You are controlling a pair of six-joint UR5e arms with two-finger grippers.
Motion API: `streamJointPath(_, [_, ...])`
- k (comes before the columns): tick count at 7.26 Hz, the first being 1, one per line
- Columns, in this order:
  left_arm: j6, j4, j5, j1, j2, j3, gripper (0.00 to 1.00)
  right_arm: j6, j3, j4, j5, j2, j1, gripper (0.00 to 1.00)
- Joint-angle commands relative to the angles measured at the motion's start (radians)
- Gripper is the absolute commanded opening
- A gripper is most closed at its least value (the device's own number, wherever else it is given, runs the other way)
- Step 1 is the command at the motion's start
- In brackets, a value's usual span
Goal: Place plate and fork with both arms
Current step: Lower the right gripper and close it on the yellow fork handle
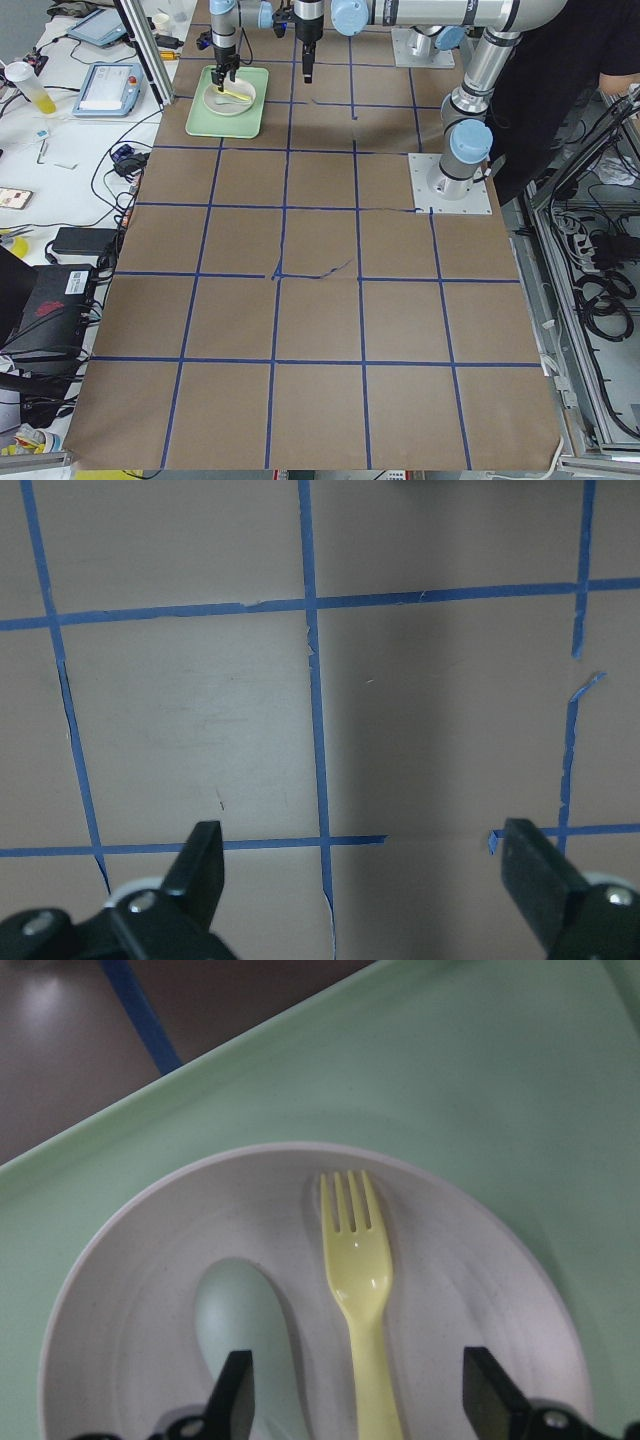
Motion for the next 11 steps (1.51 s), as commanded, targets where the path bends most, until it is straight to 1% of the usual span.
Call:
streamJointPath(1, [0.0,0.001,0.0,0.0,-0.001,0.0,1.0,-0.021,0.002,-0.001,0.0,0.0,0.002,0.47])
streamJointPath(2, [0.0,0.001,0.0,0.0,-0.001,0.0,1.0,-0.048,0.005,-0.001,0.012,0.001,0.002,0.36])
streamJointPath(4, [0.0,0.001,0.0,0.0,-0.003,-0.002,1.0,-0.053,0.018,-0.002,0.012,0.004,0.002,0.36])
streamJointPath(5, [0.0,0.001,0.0,0.0,-0.003,-0.002,1.0,-0.053,0.025,-0.025,0.012,0.008,0.002,0.37])
streamJointPath(6, [0.0,0.001,-0.002,0.0,-0.001,-0.009,1.0,-0.053,0.025,-0.036,0.013,0.009,0.002,0.42])
streamJointPath(7, [0.0,0.001,-0.003,0.0,-0.001,-0.009,1.0,-0.053,0.025,-0.039,0.013,0.009,0.002,0.42])
streamJointPath(9, [0.0,0.001,-0.003,0.0,-0.001,-0.011,1.0,-0.053,0.029,-0.041,0.012,0.011,0.002,0.4])
streamJointPath(10, [0.0,0.002,-0.003,0.0,-0.001,-0.011,1.0,-0.056,0.041,-0.041,0.003,0.009,0.002,0.32])
streamJointPath(11, [0.0,0.001,-0.003,0.0,-0.003,-0.011,1.0,-0.056,0.052,-0.042,0.003,0.006,0.002,0.31])
